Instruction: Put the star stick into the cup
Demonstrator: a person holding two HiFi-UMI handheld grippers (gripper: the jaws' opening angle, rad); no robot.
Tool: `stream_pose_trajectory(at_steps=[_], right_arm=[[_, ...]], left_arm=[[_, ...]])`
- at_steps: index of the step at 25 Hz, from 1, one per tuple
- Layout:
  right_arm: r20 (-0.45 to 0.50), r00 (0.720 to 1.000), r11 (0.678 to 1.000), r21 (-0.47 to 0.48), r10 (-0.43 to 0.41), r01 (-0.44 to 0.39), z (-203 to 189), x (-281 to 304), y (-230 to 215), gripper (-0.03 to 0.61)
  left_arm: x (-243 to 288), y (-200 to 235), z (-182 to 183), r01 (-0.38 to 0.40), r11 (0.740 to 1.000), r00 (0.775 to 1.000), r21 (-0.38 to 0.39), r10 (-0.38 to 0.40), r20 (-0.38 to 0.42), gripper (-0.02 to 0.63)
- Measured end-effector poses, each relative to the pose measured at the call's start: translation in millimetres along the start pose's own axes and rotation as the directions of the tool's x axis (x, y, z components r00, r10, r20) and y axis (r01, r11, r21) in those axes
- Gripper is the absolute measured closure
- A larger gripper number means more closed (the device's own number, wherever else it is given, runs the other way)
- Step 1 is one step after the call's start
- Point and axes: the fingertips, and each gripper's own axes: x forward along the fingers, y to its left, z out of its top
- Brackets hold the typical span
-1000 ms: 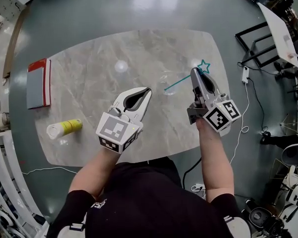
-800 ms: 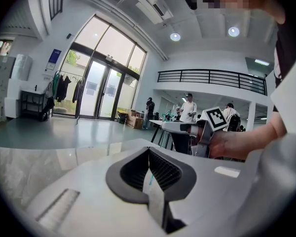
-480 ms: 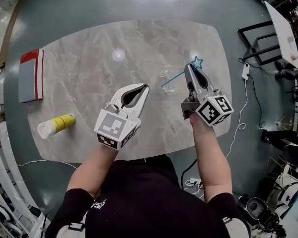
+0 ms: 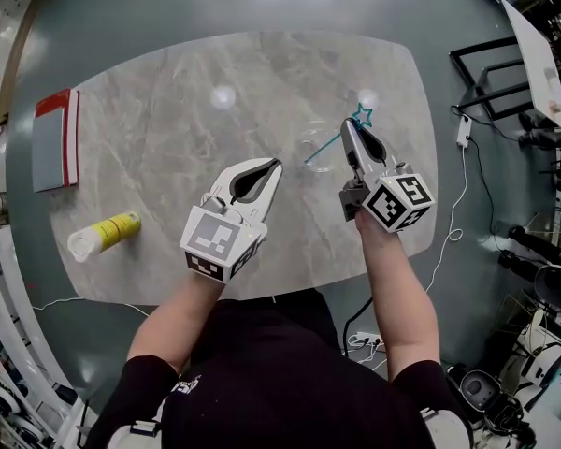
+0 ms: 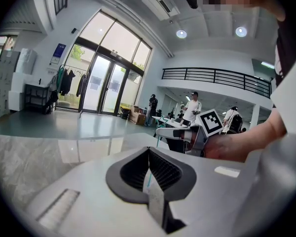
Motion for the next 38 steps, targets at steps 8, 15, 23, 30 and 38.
stream_pose_trajectory(at_steps=[8,15,23,30,38], right_arm=[[-0.058,0.998,0.999,-0.043,-0.008,0.005,-8.5,9.9,-2.1,0.548],[-0.111,0.994,0.999,-0.04,-0.007,0.003,-17.1,15.7,-2.0,0.478],[-0.138,0.99,1.0,0.012,-0.012,0.013,-21.5,11.5,-2.5,0.393],[-0.147,0.988,0.997,0.056,-0.04,0.048,-18.8,0.2,-7.2,0.35],[-0.125,0.991,0.989,0.133,-0.043,0.06,-13.5,-34.3,-5.1,0.334]], left_arm=[[-4.3,-1.2,-4.2,-0.002,1.0,1.0,-0.015,0.002,-0.004,0.611],[-10.9,1.1,-1.8,-0.006,1.0,1.0,-0.023,0.006,-0.002,0.611],[-14.1,9.7,0.2,-0.007,0.998,1.0,-0.059,0.007,0.011,0.611],[-18.8,8.8,5.5,0.001,0.997,0.999,-0.082,0.001,0.033,0.611],[-22.2,5.3,11.4,-0.023,0.995,1.0,-0.1,0.025,0.018,0.611]])
